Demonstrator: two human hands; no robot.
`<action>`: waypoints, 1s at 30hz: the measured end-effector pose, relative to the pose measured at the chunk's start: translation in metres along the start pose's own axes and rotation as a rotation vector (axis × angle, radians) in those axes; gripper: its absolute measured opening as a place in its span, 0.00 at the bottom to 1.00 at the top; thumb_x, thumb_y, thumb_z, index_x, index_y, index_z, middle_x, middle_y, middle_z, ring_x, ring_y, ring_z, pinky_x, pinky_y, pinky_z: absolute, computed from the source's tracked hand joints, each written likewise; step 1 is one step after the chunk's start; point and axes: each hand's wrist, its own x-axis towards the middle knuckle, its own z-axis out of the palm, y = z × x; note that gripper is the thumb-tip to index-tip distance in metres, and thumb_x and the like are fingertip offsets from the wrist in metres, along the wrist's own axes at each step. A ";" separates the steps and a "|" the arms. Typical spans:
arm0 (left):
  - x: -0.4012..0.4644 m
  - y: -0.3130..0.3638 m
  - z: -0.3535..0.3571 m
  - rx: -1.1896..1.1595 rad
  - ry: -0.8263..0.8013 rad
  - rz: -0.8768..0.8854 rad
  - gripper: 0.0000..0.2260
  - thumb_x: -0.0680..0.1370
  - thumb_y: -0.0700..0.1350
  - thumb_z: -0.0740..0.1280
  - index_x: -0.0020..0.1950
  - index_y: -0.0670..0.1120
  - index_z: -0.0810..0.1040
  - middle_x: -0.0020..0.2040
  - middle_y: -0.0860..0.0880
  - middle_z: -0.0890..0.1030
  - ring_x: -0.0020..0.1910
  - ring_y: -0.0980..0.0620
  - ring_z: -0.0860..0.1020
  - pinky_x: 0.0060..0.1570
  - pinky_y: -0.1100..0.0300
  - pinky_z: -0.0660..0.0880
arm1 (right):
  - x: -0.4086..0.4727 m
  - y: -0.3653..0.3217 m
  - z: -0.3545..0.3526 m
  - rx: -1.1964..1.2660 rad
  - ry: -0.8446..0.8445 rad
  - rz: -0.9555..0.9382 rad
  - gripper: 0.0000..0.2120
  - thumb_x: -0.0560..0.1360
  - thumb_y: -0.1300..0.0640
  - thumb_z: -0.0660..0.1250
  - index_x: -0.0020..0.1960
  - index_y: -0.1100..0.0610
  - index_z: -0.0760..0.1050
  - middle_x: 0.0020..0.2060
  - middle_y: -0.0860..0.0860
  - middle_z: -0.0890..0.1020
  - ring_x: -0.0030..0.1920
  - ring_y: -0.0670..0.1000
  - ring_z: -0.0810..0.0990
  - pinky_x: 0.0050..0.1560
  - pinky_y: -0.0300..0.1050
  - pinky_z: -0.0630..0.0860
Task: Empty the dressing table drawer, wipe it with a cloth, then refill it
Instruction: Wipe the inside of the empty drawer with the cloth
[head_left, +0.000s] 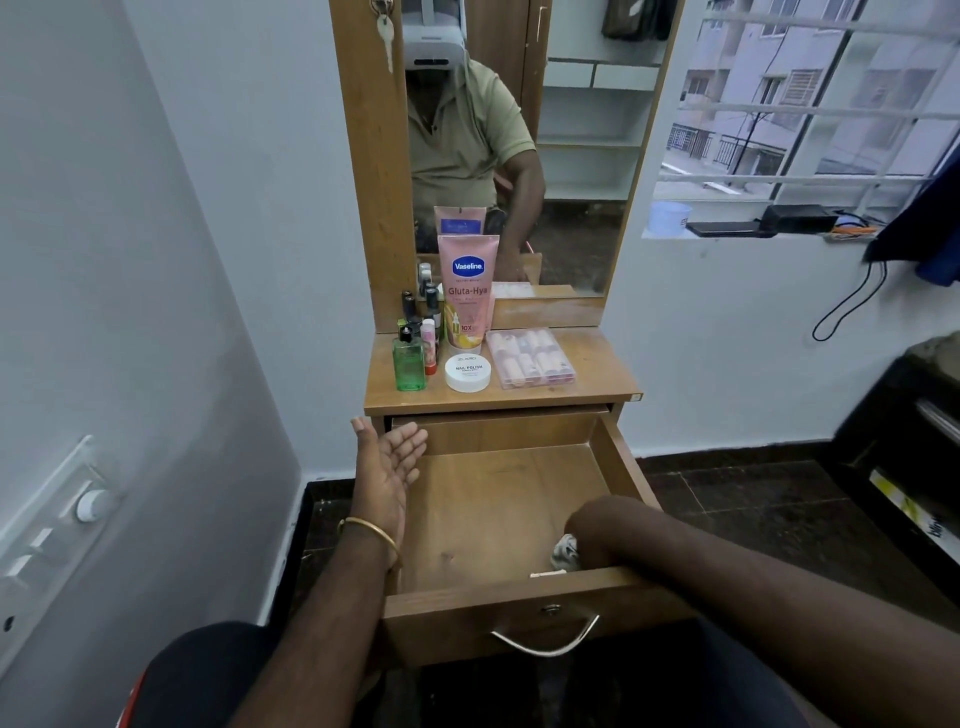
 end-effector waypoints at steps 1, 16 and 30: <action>0.000 0.000 0.000 -0.004 -0.002 0.002 0.41 0.76 0.69 0.39 0.70 0.43 0.72 0.65 0.45 0.78 0.66 0.49 0.74 0.70 0.50 0.64 | 0.002 0.000 -0.002 0.018 -0.030 0.019 0.17 0.79 0.52 0.63 0.64 0.59 0.75 0.59 0.55 0.81 0.57 0.55 0.79 0.57 0.49 0.74; 0.010 0.006 -0.029 -0.347 0.089 0.006 0.43 0.75 0.73 0.40 0.70 0.41 0.71 0.66 0.42 0.77 0.64 0.47 0.76 0.63 0.53 0.68 | -0.028 -0.010 -0.079 0.621 0.037 -0.304 0.07 0.70 0.66 0.62 0.42 0.59 0.77 0.40 0.55 0.81 0.44 0.55 0.80 0.46 0.48 0.77; 0.002 0.012 -0.065 -0.423 0.157 -0.026 0.45 0.74 0.74 0.42 0.73 0.41 0.68 0.70 0.41 0.74 0.68 0.45 0.73 0.69 0.51 0.63 | -0.046 -0.081 -0.035 0.168 0.645 -0.827 0.06 0.74 0.54 0.68 0.49 0.49 0.82 0.52 0.45 0.82 0.54 0.47 0.76 0.56 0.46 0.72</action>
